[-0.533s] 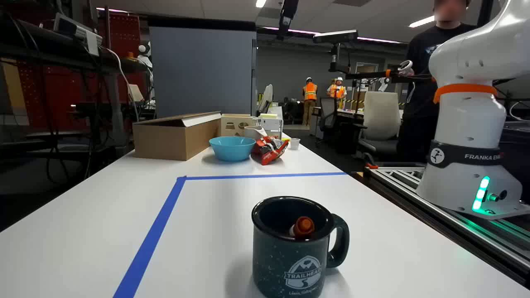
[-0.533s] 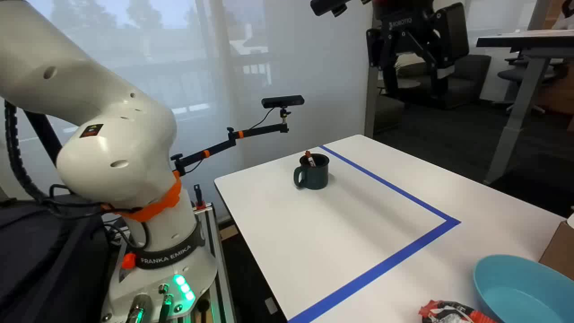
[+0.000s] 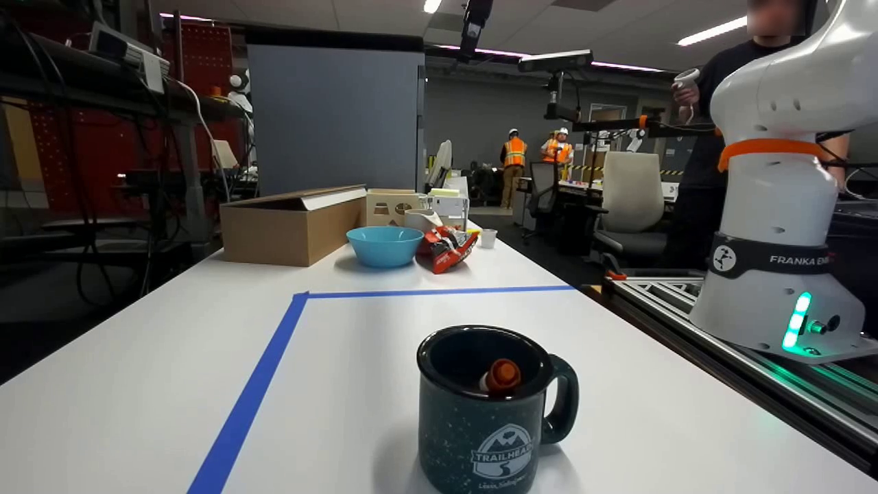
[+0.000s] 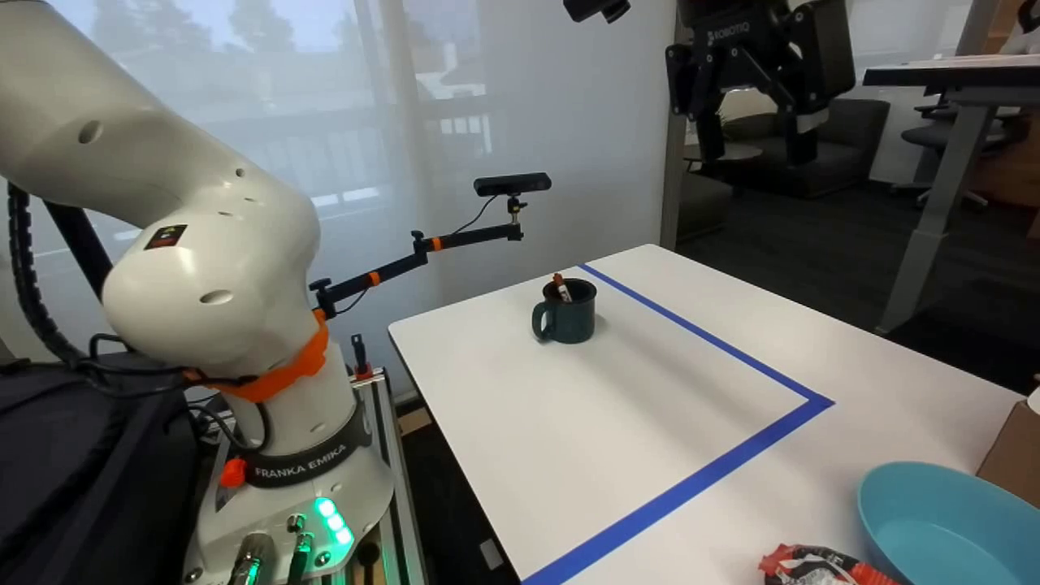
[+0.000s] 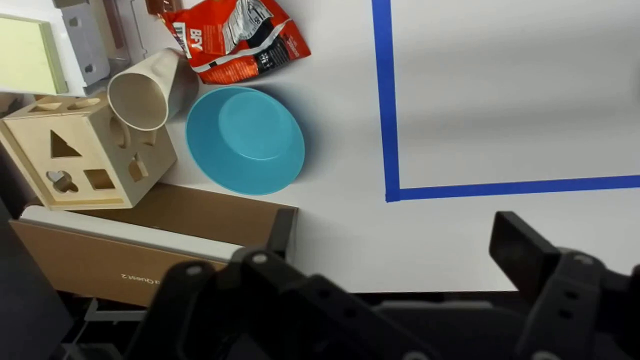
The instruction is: Put the marker on the table
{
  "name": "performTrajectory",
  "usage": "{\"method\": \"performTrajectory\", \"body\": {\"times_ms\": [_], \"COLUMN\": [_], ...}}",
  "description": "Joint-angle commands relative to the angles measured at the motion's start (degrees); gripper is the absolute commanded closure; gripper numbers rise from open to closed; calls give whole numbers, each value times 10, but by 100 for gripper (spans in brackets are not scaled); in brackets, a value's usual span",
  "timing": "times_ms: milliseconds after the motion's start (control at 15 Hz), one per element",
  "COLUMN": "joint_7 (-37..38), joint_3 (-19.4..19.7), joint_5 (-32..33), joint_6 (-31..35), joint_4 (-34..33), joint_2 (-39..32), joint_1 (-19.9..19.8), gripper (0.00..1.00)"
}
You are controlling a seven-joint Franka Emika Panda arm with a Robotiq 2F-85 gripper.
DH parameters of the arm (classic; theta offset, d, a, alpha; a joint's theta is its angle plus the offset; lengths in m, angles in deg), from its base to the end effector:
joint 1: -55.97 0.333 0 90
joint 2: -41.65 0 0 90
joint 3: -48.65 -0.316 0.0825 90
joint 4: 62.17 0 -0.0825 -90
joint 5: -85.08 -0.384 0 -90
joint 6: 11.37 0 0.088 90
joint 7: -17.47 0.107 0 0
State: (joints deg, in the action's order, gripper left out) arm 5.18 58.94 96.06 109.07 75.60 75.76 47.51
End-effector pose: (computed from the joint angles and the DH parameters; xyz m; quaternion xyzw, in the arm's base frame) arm 0.3742 -0.1468 0.5492 0.9889 -0.0116 0.1287 0.0740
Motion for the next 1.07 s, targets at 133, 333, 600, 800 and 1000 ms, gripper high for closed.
{"method": "performTrajectory", "body": {"times_ms": [133, 333, 600, 800, 1000], "joint_7": [-32, -127, -268, -392, -362], "joint_3": [18, 47, 72, 54, 22], "joint_5": [-13, -36, -119, -215, -197], "joint_6": [41, 126, 219, 231, 231], "joint_4": [1, -12, -54, -94, -80], "joint_2": [-29, -104, -225, -289, -286], "joint_1": [17, 56, 115, 131, 100], "gripper": [0, 0, 0, 0, 0]}}
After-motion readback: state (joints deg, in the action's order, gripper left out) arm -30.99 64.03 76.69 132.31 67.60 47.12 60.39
